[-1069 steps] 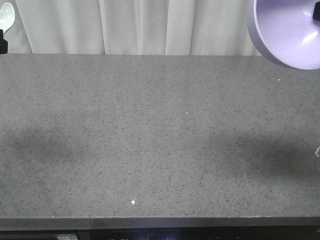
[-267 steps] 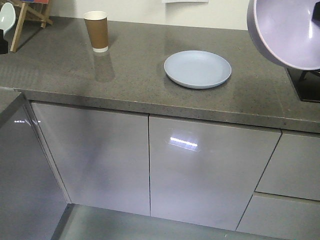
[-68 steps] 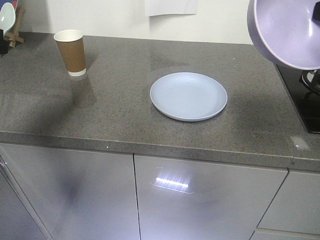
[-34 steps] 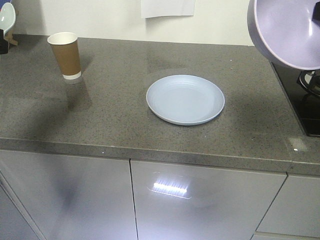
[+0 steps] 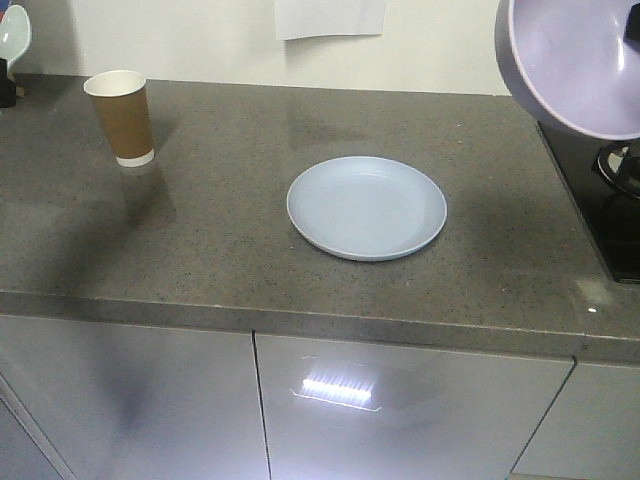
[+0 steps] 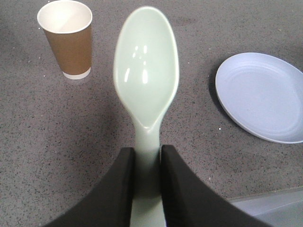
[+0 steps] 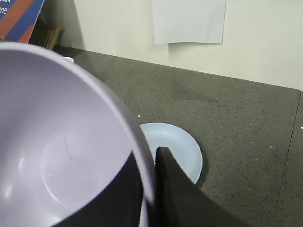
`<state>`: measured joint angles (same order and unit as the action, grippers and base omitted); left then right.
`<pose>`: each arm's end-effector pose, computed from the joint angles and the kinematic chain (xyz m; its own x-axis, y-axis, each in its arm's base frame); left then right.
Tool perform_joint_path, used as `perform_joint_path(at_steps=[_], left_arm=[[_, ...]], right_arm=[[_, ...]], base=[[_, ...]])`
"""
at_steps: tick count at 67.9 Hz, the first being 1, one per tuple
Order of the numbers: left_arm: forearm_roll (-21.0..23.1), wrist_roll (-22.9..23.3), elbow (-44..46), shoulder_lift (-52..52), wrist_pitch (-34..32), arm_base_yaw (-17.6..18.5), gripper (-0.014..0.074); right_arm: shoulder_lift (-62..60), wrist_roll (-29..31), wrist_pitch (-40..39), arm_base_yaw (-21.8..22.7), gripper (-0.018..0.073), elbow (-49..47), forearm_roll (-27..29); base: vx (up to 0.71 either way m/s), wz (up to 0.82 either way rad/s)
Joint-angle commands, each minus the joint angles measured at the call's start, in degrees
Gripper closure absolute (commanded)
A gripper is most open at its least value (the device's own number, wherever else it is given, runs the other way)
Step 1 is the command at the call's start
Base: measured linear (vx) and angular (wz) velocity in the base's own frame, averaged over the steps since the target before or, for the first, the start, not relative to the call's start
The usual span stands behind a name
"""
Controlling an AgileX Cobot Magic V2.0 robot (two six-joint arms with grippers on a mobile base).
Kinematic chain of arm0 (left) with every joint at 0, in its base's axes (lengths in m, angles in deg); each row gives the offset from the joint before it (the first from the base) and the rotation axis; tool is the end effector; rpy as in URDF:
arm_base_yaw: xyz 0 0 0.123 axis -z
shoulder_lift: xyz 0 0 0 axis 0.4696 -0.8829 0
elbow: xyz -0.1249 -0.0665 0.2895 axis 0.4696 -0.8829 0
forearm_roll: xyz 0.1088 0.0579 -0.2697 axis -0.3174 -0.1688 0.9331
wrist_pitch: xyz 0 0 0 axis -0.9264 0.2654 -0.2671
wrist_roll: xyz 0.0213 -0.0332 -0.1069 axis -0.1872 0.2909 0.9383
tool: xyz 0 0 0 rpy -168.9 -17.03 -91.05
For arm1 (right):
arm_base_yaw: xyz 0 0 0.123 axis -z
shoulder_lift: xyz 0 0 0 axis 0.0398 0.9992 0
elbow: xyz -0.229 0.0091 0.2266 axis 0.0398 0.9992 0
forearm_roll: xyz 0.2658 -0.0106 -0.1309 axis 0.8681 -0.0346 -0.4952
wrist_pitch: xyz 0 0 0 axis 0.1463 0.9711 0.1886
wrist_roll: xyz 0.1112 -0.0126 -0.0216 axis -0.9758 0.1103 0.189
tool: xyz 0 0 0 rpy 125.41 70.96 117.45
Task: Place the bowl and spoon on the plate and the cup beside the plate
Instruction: 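Approach the plate, bringing held bowl and spoon above it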
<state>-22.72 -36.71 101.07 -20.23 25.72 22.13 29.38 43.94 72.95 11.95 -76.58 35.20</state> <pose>0.3390 -0.0044 0.4554 -0.6131 -0.0206 -0.7897 0.1976 0.9639 -0.1786 0.2795 -0.0007 0.5004 -0.3719 0.0041 -0.9282 -0.3698 0.9166 0.1522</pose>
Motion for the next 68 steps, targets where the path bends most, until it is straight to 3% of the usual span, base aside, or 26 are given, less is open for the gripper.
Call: perform_joint_path(at_steps=[1, 68], left_arm=[[1.93, -0.03, 1.31, 1.66, -3.1, -0.08, 0.0603], [1.93, -0.03, 1.31, 1.66, -3.1, -0.08, 0.0603]], right_arm=[[-1.13, 0.35, -2.88, 0.35, 0.0562, -1.73, 2.89], [-1.13, 0.35, -2.88, 0.35, 0.0562, -1.73, 2.89]], base=[[0.04, -0.02], [0.05, -0.02]])
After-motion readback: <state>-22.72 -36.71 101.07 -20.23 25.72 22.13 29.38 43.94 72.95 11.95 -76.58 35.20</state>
